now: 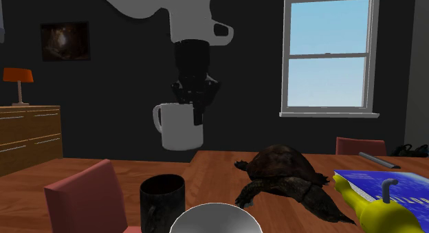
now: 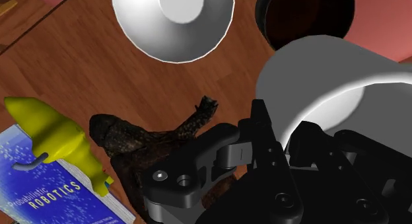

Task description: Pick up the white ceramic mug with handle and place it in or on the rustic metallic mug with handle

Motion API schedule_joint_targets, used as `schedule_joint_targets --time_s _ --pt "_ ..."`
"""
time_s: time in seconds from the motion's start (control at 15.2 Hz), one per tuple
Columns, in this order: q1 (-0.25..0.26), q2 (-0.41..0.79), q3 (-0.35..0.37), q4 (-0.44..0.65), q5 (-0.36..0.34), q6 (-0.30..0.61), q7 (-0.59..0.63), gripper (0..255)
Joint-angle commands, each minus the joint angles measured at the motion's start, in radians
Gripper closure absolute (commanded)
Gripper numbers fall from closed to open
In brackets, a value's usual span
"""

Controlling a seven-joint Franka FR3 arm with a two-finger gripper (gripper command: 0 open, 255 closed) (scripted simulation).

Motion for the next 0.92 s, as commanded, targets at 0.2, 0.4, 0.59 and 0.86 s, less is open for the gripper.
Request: schedule_joint_targets --time_s 0.2,0.4,0.59,0.86 --pt "0.000 -0.198 -0.001 -0.179 0.002 -0.018 -0.001 255" --pt "0.000 -0.195 0.000 -0.217 0.003 0.022 -0.002 255" --pt "0.000 -0.189 0.000 -0.252 0.003 0.063 -0.003 255" --pt "0.000 -0.179 0.000 -0.297 0.004 0.118 -0.004 255"
